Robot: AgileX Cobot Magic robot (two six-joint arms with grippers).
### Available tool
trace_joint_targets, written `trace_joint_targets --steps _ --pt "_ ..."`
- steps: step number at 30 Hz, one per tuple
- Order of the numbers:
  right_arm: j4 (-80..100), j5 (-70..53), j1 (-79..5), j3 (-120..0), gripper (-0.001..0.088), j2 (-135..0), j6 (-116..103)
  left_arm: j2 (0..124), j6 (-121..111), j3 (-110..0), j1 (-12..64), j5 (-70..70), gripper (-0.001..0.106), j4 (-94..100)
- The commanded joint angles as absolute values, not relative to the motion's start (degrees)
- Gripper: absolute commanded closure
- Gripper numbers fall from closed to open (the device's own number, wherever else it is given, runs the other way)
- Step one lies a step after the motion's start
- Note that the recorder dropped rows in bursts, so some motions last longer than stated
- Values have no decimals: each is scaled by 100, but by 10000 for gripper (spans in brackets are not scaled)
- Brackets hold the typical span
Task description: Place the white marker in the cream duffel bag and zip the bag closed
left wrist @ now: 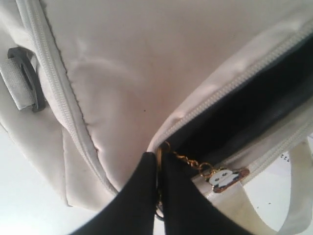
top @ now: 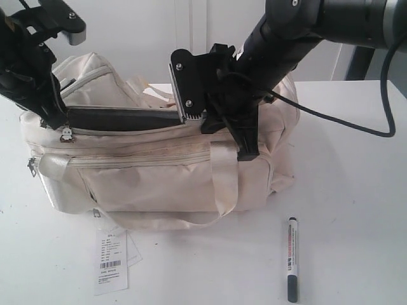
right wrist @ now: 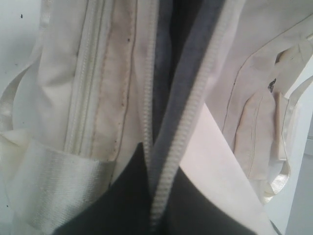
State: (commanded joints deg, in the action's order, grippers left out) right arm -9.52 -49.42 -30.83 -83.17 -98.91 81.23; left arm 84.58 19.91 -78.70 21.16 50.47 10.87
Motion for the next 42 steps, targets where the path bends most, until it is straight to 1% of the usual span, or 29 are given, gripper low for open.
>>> trace_joint_targets --steps 7,8,11,14,16,18,22,26,28,31,33,36,42 --pt "-952 -4942 -3083 -8317 868 -9891 8123 8458 1991 -7870 2116 4991 1050 501" --pt "-952 -4942 -3083 -8317 868 -9891 8123 8458 1991 -7870 2116 4967 1025 457" --pt "-952 -4942 -3083 -8317 868 -9891 8123 8458 1991 -7870 2116 4951 867 457" --pt "-940 -4942 -3083 -8317 868 -9891 8123 8458 1920 -7870 2116 4938 611 457" --pt "-940 -4920 -3083 -8317 868 -9891 8123 8458 1856 -7870 2116 4938 479 457" --pt "-940 -4920 -3083 -8317 868 -9891 8123 8447 1774 -7870 2116 4961 426 457" --pt "-940 -4906 -3083 -8317 868 -9891 8123 8233 1774 -7881 2116 5087 420 457" --pt "-940 -4816 -3083 -8317 868 -9891 8123 7548 1802 -7871 2116 5287 425 221" --pt "-940 -4815 -3083 -8317 868 -9891 8040 7326 2078 -7774 2116 5313 471 -195" --pt "-991 -4853 -3083 -8317 868 -9891 7958 7261 3130 -7200 2116 5225 579 -1064" --pt "-1019 -4917 -3083 -8317 868 -9891 7746 7261 3266 -6947 2116 5063 585 -1136" --pt "-1019 -4955 -3083 -8317 868 -9891 7103 7261 2731 -6863 2116 4743 585 -1095" --pt "-1028 -4920 -3083 -8317 868 -9891 5712 7271 749 -6863 2131 4816 582 -649"
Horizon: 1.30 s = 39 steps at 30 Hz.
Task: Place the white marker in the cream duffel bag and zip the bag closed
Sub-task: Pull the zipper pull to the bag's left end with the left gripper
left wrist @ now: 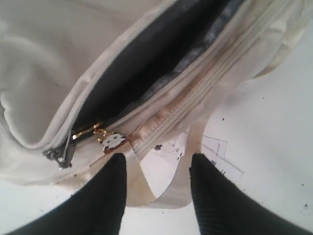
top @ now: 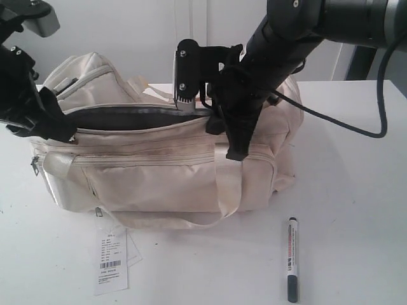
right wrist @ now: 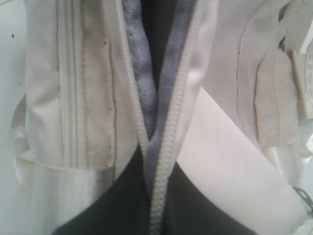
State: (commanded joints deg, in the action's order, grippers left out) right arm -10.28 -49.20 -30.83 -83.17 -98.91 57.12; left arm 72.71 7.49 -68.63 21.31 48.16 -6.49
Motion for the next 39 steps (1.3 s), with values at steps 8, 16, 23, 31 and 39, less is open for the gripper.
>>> trace_joint_targets --steps 8,16,23,31,39 --pt "-1061 -4714 -3083 -8317 868 -9891 5615 7518 128 -6863 2131 5104 385 -955" --pt "-1089 -4654 -3083 -8317 868 -9891 5615 7744 -48 -6863 2131 4556 371 -1049" --pt "-1089 -4604 -3083 -8317 868 -9891 5615 7867 -157 -6863 2131 4496 371 -1011" --pt "-1089 -4604 -3083 -8317 868 -9891 5615 8022 -157 -6863 2131 4280 373 -825" --pt "-1089 -4582 -3083 -8317 868 -9891 5615 8189 -170 -6863 2131 4027 475 -825"
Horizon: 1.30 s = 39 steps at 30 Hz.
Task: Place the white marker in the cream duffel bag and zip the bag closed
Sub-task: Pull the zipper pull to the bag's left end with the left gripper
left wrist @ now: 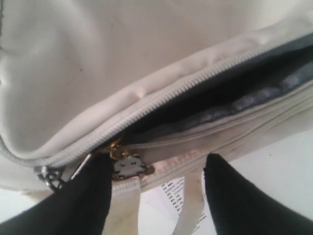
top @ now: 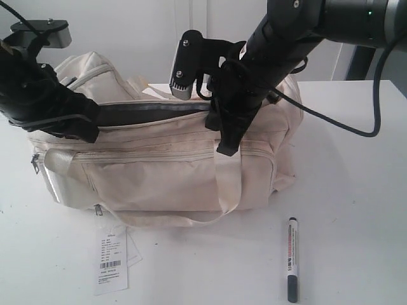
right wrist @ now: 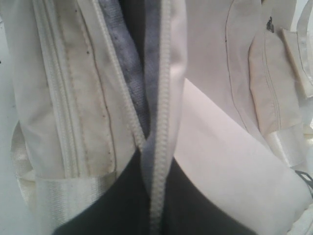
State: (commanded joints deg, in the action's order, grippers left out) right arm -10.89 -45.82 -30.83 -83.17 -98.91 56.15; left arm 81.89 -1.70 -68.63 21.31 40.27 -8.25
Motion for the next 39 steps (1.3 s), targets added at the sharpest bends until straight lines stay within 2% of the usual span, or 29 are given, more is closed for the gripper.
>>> trace_joint_targets --steps 4,6,8,11,12,23,32,39 --pt "-1089 -4582 -3083 -8317 868 -9891 5615 8240 -155 -6863 2131 4038 491 -810" --pt "-1089 -4570 -3083 -8317 868 -9891 5615 8240 -155 -6863 2131 4038 556 -810" --pt "-1089 -4537 -3083 -8317 868 -9891 5615 8240 -155 -6863 2131 4063 680 -810" --pt "-1089 -4537 -3083 -8317 868 -9891 5615 8240 -155 -6863 2131 4197 931 -782" --pt "-1089 -4533 -3083 -8317 868 -9891 5615 8240 -155 -6863 2131 4244 1050 -716" --pt "-1089 -4534 -3083 -8317 868 -9891 5604 7544 -263 -6874 2131 4637 1053 293" --pt "-1068 -4523 -3083 -8317 868 -9891 5522 7472 -508 -6874 2131 4947 1053 1761" --pt "-1057 -4561 -3083 -8317 868 -9891 5521 7472 -582 -6874 2131 4715 1053 2062"
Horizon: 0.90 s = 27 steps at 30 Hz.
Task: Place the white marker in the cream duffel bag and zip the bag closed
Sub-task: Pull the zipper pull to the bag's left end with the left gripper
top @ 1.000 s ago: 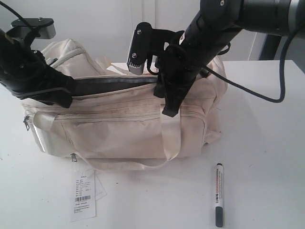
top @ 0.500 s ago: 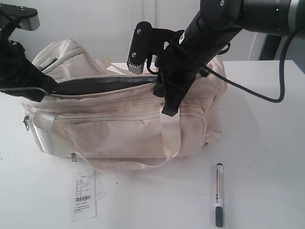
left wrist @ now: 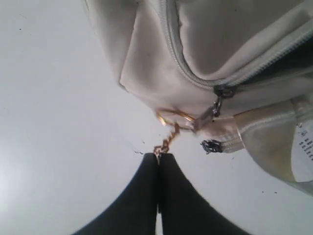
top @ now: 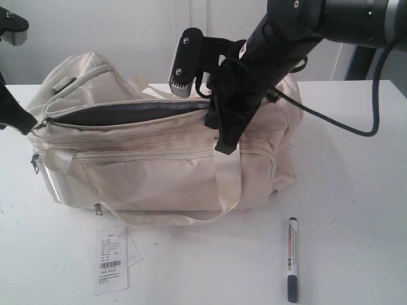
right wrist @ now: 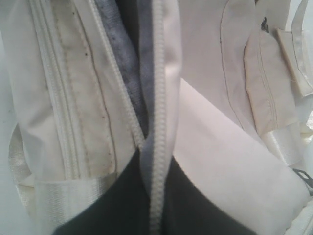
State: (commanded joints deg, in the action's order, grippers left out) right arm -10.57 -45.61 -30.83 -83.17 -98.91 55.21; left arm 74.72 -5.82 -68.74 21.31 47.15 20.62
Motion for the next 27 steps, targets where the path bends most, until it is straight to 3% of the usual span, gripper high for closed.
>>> trace_joint_targets --steps 14,27 --pt "-1001 -4572 -3083 -8317 868 -9891 5521 7472 -946 -6874 2110 3977 1053 3392" --pt "-788 -4572 -3083 -8317 868 -9891 5532 7472 -1044 -6874 1495 3430 1053 3450"
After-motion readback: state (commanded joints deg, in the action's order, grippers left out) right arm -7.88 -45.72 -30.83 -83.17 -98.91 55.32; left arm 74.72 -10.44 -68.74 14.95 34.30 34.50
